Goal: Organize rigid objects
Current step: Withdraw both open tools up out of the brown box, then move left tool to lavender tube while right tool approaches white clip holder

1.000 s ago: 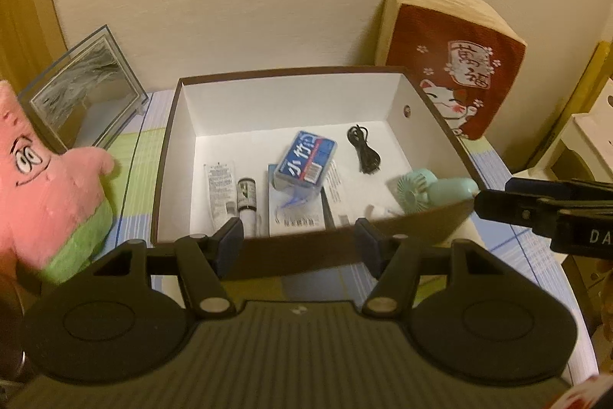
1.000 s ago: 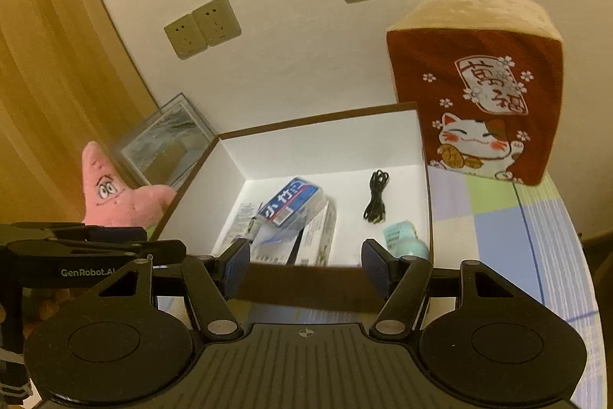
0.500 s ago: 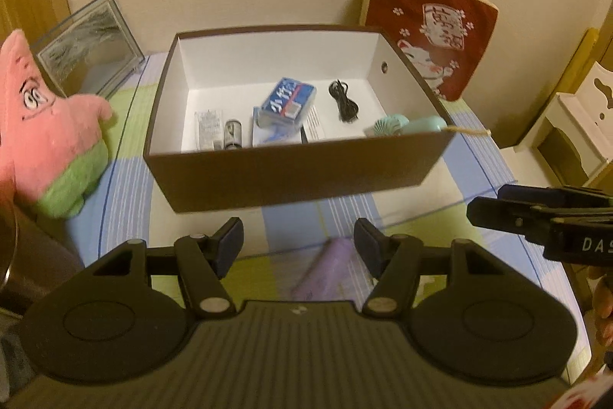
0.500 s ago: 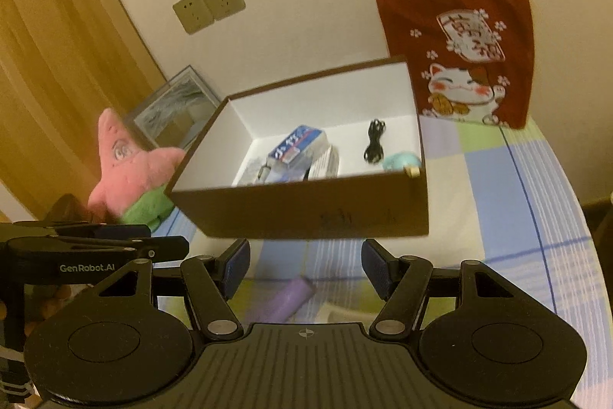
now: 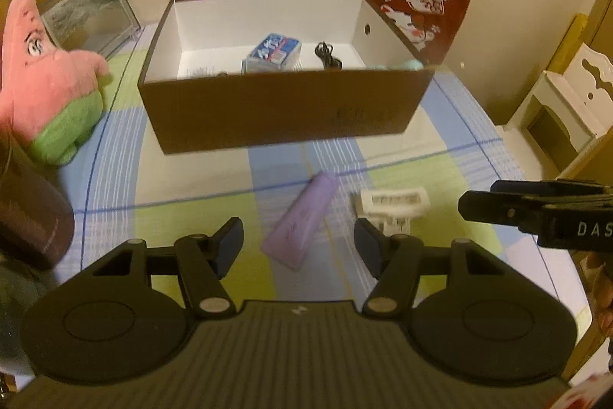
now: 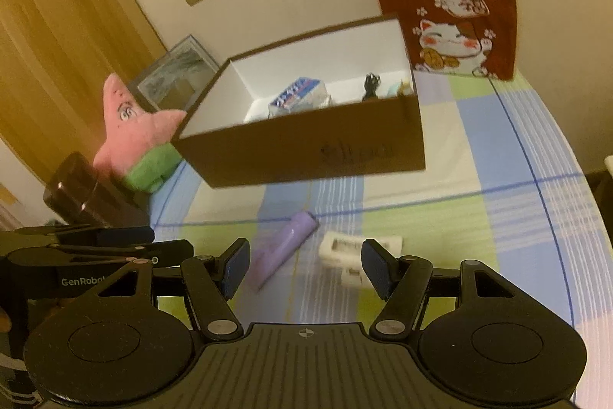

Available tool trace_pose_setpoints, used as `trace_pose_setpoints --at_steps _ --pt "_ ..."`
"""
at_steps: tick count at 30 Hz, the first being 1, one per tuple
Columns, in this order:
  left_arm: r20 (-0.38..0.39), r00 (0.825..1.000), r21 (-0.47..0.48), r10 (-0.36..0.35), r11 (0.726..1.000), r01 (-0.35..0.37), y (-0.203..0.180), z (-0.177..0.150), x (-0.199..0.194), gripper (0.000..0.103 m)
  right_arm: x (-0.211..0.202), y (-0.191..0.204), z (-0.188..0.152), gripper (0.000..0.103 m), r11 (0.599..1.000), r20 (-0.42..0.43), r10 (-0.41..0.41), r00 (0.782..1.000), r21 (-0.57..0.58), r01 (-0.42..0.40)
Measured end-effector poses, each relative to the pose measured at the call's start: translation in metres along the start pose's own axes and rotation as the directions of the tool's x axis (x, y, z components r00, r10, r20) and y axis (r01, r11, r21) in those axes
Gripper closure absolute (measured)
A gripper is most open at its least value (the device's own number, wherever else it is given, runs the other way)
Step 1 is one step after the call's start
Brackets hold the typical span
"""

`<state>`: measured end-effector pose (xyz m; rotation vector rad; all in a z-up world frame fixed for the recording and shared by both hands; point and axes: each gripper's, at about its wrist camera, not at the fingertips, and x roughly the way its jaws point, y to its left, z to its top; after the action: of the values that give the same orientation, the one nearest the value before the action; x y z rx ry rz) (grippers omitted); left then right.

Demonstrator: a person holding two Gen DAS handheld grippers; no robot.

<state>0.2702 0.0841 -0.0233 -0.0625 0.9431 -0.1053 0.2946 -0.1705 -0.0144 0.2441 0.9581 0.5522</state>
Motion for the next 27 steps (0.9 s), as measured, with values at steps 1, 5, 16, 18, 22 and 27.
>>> trace_pose_setpoints --at_steps 1,5,16,18,22,27 --pt "-0.006 1.000 0.000 -0.005 1.000 0.005 0.000 -0.004 0.001 0.041 0.000 0.000 -0.004 0.039 1.000 -0.005 -0.006 1.000 -0.001 0.006" --pt "-0.018 1.000 0.003 -0.011 1.000 0.011 -0.002 -0.018 0.003 0.041 0.002 -0.005 -0.016 0.039 1.000 -0.024 -0.021 0.999 0.012 0.021" --pt "-0.022 1.000 0.039 -0.009 0.999 0.010 -0.010 -0.035 0.019 0.042 0.017 -0.011 -0.035 0.039 0.998 -0.063 -0.057 0.996 -0.019 0.056" --pt "-0.024 1.000 0.044 -0.009 0.999 0.010 -0.010 -0.037 0.023 0.042 0.021 -0.012 -0.037 0.039 0.997 -0.067 -0.063 0.996 -0.036 0.061" --pt "-0.030 1.000 0.062 -0.007 0.998 0.008 -0.011 -0.039 0.033 0.042 0.030 -0.015 -0.039 0.039 0.996 -0.076 -0.071 0.995 -0.057 0.067" --pt "-0.041 0.999 0.076 -0.010 0.997 0.013 -0.010 -0.038 0.048 0.042 0.044 -0.019 -0.039 0.039 0.992 -0.092 -0.088 0.992 -0.104 0.078"
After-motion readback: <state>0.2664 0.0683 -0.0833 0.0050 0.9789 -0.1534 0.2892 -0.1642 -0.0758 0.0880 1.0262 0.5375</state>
